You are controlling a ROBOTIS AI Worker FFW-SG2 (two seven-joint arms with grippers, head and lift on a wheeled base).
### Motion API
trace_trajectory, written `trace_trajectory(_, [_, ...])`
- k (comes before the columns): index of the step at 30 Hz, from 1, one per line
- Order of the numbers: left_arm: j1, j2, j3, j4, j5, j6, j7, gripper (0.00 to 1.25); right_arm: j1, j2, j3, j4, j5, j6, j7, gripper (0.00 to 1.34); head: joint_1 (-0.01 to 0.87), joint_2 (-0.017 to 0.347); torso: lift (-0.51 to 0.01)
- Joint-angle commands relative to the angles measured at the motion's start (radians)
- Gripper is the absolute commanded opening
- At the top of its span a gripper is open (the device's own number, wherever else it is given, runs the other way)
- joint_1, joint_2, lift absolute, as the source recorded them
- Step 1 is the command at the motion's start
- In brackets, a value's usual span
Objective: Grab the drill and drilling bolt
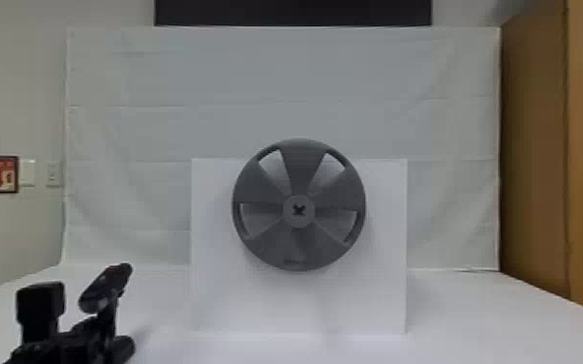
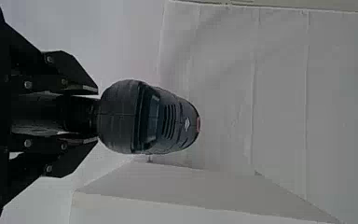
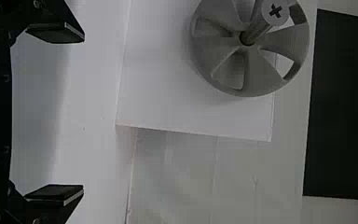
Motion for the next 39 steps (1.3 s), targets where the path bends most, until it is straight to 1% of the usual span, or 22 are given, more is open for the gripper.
trace_trajectory(1, [0.0, 0.0, -0.009, 0.0, 0.003, 0.014, 0.001, 0.02, 0.003, -0.001, -0.001, 0.0, -0.003, 0.0, 0.0, 1.18, -0.015, 0.051, -0.398])
trace_trajectory(10, [0.006, -0.005, -0.015, -0.009, 0.003, 0.017, 0.003, 0.02, 0.006, -0.002, -0.003, 0.0, -0.003, 0.0, 0.0, 1.18, -0.015, 0.051, -0.398])
trace_trajectory(15, [0.02, -0.014, -0.021, -0.041, 0.005, 0.029, 0.015, 0.02, 0.009, -0.001, -0.005, 0.0, -0.003, 0.0, 0.0, 1.18, -0.015, 0.051, -0.398])
trace_trajectory(20, [0.043, -0.023, -0.038, -0.1, 0.011, 0.052, 0.039, 0.02, 0.011, -0.001, -0.008, 0.0, -0.003, 0.0, 0.0, 1.18, -0.015, 0.051, -0.398])
trace_trajectory(30, [0.078, -0.055, -0.084, -0.193, 0.023, 0.08, 0.07, 0.02, 0.017, -0.001, -0.014, 0.0, -0.003, 0.0, 0.0, 1.18, -0.015, 0.051, -0.398])
trace_trajectory(35, [0.102, -0.078, -0.109, -0.256, 0.028, 0.104, 0.104, 0.02, 0.022, -0.001, -0.017, 0.0, -0.003, 0.0, 0.0, 1.18, -0.015, 0.051, -0.398])
trace_trajectory(39, [0.119, -0.098, -0.121, -0.298, 0.039, 0.123, 0.105, 0.02, 0.025, -0.001, -0.02, 0.0, -0.003, 0.0, 0.0, 1.18, -0.015, 0.051, -0.398])
